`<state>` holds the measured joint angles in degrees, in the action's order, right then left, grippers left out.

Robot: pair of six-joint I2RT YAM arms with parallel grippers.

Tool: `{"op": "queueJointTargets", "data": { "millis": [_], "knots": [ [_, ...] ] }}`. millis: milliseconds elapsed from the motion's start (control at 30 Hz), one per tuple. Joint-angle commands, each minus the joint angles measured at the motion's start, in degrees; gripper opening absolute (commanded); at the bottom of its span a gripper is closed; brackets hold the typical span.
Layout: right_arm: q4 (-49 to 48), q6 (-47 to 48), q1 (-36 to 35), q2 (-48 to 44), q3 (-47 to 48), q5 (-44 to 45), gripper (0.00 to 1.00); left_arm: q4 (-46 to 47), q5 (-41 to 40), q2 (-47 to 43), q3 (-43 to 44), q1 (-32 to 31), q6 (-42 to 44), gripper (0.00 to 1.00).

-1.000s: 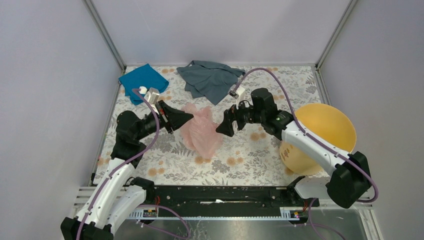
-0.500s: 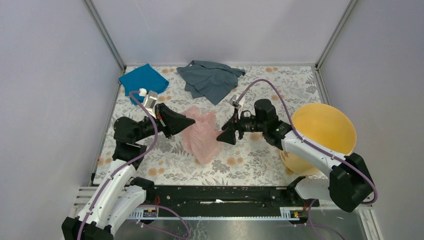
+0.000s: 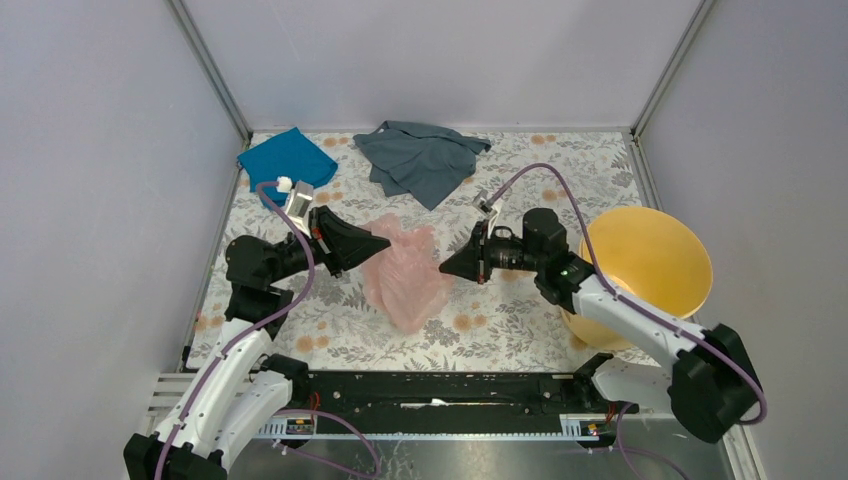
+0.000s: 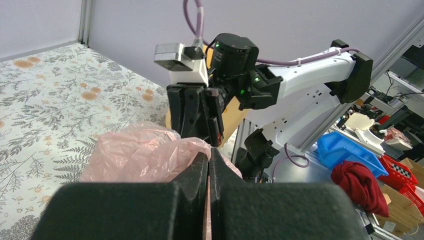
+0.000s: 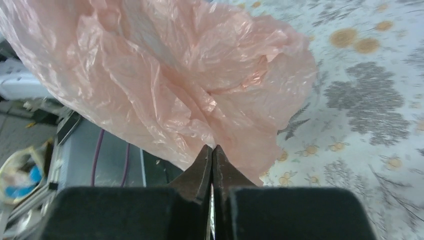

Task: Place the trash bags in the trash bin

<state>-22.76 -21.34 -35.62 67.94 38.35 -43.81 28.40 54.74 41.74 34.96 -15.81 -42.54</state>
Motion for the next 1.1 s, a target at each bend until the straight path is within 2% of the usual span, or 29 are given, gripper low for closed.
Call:
{"op": "queueJointTargets", "data": {
  "millis": [0,133,167,300,333,400,533,567,667,733,833,900,1000,1067],
  "knots": [
    [11.7,4.0,-0.2,-8.4,4.6,13.8,0.00,2.8,1.0,-0.1,-0.4,0.3,0.7,0.00],
    [18.7,5.8,-0.2,-14.0,5.8,23.3,0.00,-2.7,-1.7,-0.6,0.5,0.1,4.3,0.00],
    [19.5,5.4,-0.2,-15.1,5.9,25.1,0.00,-4.8,-3.7,-0.6,0.9,-0.2,5.6,0.03],
    [24.7,0.6,-0.2,-17.8,8.0,32.6,0.00,-17.3,-14.0,1.6,3.1,-0.5,6.8,0.46],
    [26.1,-1.3,-0.2,-18.2,8.5,35.4,0.00,-20.9,-16.4,2.3,4.0,-0.5,7.2,0.54],
    [27.1,-5.0,-0.2,-18.3,8.5,40.0,0.00,-27.3,-19.4,3.3,5.1,-0.5,7.6,0.68],
    [30.3,-9.5,-0.2,-13.3,11.4,39.7,0.00,-34.9,-22.2,2.2,5.7,-0.5,7.2,0.95],
    [31.6,-10.7,-0.5,-11.8,12.5,39.5,0.00,-37.3,-23.1,2.0,6.2,-0.5,7.1,0.98],
    [31.6,-13.4,-3.0,-9.6,13.4,40.8,0.00,-42.0,-21.7,2.2,7.3,-0.5,6.4,0.99],
    [30.3,-14.2,-5.5,-9.3,13.1,42.9,0.00,-40.4,-18.4,2.6,5.9,-0.6,3.0,0.99],
    [30.2,-13.9,-7.1,-9.1,14.1,46.3,0.00,-32.0,-12.7,2.6,1.2,-0.9,-3.8,0.98],
    [29.2,-14.7,-7.3,-9.1,14.6,45.5,0.00,-23.9,-10.8,2.5,-2.9,-1.9,-9.2,0.97],
    [24.7,-16.8,-7.8,-7.9,13.9,38.6,0.00,-13.9,-10.1,4.6,-7.7,-4.4,-15.6,0.90],
    [18.0,-19.6,-8.7,-7.3,10.6,33.3,0.00,-11.6,-12.6,7.5,-9.4,-6.1,-17.4,0.82]
  ]
}}
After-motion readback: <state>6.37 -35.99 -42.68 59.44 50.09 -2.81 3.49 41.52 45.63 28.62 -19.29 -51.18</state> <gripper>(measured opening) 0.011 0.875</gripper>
